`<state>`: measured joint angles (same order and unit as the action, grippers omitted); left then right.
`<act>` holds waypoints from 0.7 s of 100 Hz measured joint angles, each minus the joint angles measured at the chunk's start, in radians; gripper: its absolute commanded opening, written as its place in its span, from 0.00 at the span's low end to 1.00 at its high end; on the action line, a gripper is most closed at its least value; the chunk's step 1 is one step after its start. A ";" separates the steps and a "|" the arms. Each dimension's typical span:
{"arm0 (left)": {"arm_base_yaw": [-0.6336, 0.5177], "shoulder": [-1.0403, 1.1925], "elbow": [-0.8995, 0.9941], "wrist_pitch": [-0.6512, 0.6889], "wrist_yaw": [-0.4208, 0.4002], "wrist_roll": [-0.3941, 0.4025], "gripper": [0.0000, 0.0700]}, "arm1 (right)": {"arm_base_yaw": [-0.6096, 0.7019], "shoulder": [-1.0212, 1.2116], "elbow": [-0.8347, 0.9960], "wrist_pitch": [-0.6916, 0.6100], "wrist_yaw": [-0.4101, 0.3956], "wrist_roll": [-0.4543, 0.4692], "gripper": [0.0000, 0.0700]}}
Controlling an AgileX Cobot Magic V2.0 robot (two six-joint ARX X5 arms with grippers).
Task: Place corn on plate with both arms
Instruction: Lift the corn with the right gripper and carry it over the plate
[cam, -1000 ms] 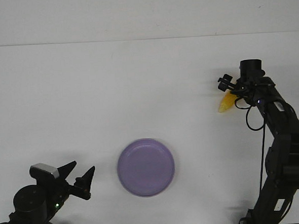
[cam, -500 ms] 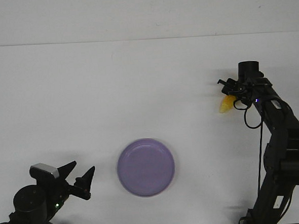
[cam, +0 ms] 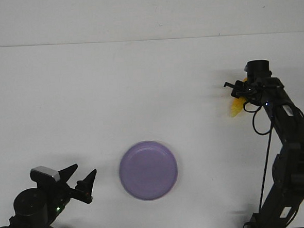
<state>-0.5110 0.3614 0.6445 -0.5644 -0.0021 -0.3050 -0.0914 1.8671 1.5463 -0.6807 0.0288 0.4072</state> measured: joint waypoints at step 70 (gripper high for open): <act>0.000 0.000 0.000 0.002 0.000 0.000 0.66 | 0.613 -0.645 -0.245 -0.068 -0.224 -0.275 0.16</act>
<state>-0.5110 0.3614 0.6445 -0.5621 -0.0017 -0.3046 0.5213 1.2217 1.3014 -0.7486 -0.1947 0.1322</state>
